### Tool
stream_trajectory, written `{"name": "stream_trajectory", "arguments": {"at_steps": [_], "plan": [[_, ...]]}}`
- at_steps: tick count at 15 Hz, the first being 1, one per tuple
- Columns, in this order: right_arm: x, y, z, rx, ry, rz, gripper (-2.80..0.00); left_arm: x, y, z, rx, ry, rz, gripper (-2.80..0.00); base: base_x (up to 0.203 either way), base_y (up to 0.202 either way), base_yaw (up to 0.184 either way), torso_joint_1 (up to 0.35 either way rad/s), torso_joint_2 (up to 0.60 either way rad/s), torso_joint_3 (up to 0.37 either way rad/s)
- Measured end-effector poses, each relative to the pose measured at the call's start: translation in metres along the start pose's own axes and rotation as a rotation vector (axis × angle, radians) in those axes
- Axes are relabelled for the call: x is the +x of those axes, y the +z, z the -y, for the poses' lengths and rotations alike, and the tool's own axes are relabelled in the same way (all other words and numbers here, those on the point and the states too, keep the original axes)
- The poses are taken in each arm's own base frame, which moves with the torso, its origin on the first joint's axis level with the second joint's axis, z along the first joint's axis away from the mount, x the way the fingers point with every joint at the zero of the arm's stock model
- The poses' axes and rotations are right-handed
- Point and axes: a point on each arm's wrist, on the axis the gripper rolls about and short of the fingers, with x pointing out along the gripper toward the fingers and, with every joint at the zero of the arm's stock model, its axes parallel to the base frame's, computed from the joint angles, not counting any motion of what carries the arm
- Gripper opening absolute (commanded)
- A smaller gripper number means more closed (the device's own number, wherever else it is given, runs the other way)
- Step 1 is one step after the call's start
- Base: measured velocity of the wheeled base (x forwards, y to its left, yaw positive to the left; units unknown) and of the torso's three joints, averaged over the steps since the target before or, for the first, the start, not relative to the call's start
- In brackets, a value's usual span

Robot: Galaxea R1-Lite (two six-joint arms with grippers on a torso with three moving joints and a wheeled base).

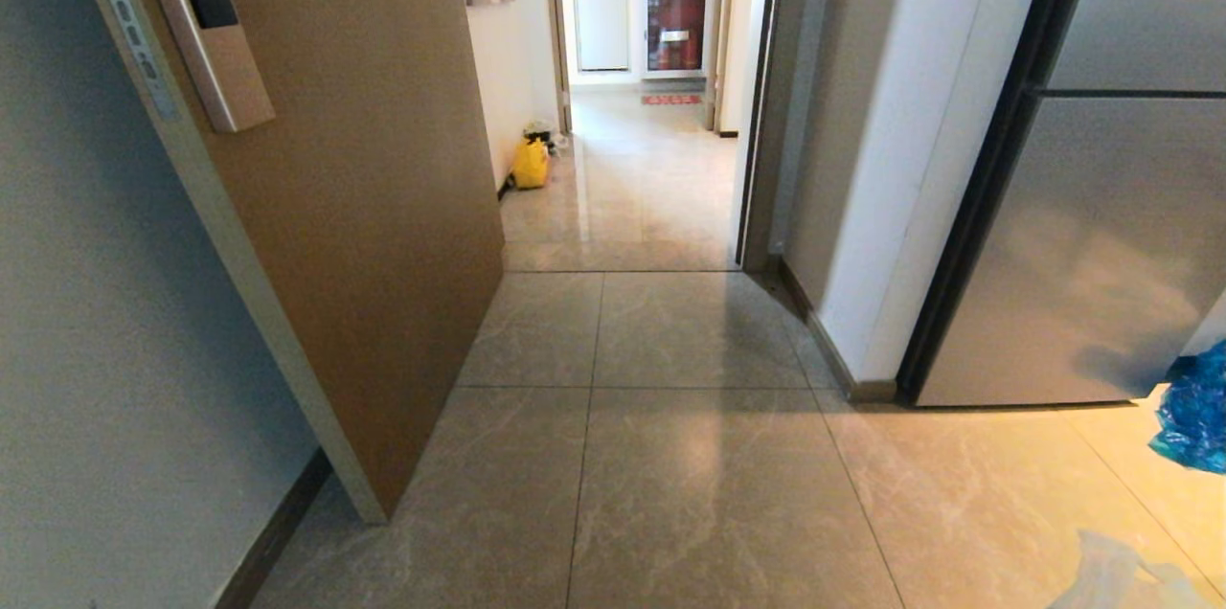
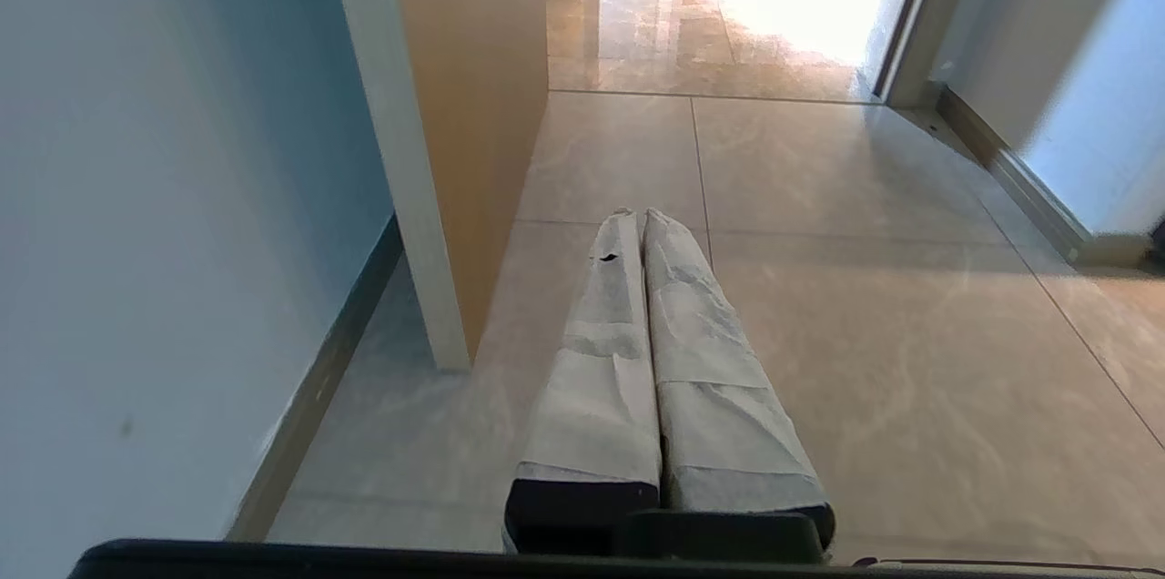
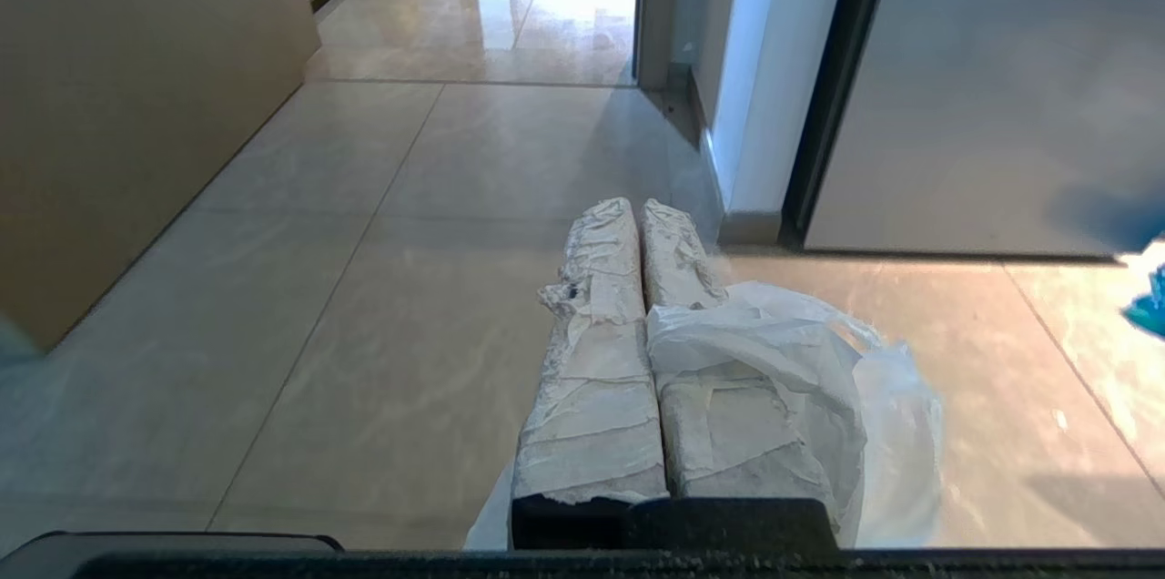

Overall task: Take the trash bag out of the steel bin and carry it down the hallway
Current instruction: Put the trash bag at the door

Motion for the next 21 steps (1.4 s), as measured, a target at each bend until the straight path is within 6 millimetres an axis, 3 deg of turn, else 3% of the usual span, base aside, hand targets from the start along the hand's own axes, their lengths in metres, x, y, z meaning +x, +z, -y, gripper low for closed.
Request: {"name": "stream_trajectory", "arguments": {"at_steps": [21], "plan": [[0.0000,0.0000,0.0000,0.000,0.000,0.000,-2.80,0.0000,0.0000,0.0000,0.000,0.000,0.000,-2.80,0.193,0.000,0.000,0.003,0.00,0.002]]}}
